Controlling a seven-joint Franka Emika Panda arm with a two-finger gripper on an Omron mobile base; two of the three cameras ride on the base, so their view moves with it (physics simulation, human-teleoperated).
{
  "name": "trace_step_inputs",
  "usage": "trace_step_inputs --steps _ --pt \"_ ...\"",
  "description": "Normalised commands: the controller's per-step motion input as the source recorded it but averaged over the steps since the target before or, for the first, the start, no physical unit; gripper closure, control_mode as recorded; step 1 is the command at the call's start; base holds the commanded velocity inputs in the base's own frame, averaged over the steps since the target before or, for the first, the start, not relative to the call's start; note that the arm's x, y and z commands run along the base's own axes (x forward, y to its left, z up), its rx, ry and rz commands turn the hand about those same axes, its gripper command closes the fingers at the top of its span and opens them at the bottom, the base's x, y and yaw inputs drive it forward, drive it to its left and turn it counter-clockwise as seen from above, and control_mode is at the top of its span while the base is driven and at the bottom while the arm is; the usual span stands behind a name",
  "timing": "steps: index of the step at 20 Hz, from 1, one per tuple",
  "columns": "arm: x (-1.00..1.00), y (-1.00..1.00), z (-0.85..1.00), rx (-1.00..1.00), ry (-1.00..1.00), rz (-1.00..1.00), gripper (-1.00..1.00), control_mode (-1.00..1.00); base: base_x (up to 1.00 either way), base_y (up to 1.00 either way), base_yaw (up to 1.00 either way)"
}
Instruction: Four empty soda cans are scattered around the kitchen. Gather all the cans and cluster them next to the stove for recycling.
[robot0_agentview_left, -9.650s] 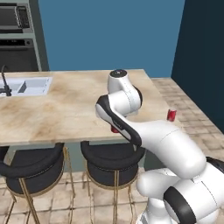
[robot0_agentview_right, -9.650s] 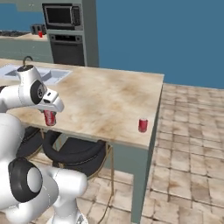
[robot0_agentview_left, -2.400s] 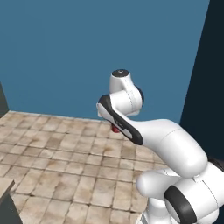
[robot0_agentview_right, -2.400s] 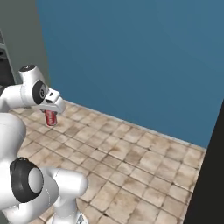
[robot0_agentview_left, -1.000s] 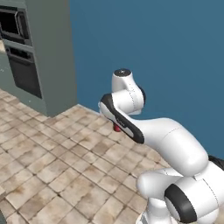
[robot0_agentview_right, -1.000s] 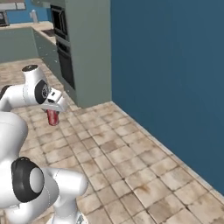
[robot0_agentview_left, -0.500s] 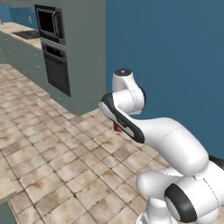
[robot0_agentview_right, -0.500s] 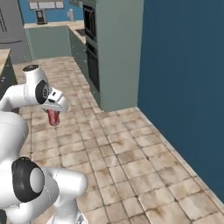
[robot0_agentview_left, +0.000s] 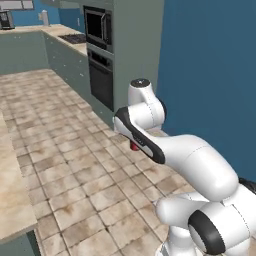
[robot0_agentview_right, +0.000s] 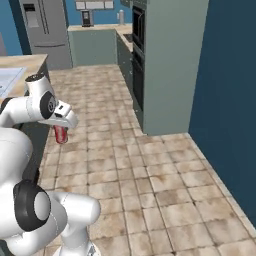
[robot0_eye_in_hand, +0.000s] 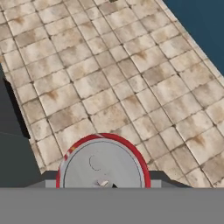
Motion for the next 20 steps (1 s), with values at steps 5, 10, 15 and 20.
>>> trace_step_inputs --steps 5,10,15,20 --pt "0.0 0.0 0.0 0.0 0.0 0.0 1.0 1.0 0.64 -0.08 0.33" --pt "0.0 0.0 0.0 0.0 0.0 0.0 1.0 1.0 0.65 -0.12 0.31" --pt "0.0 0.0 0.0 0.0 0.0 0.0 1.0 1.0 0.66 -0.18 0.27" --pt "0.0 0.0 0.0 0.0 0.0 0.0 1.0 1.0 0.66 -0.31 0.13"
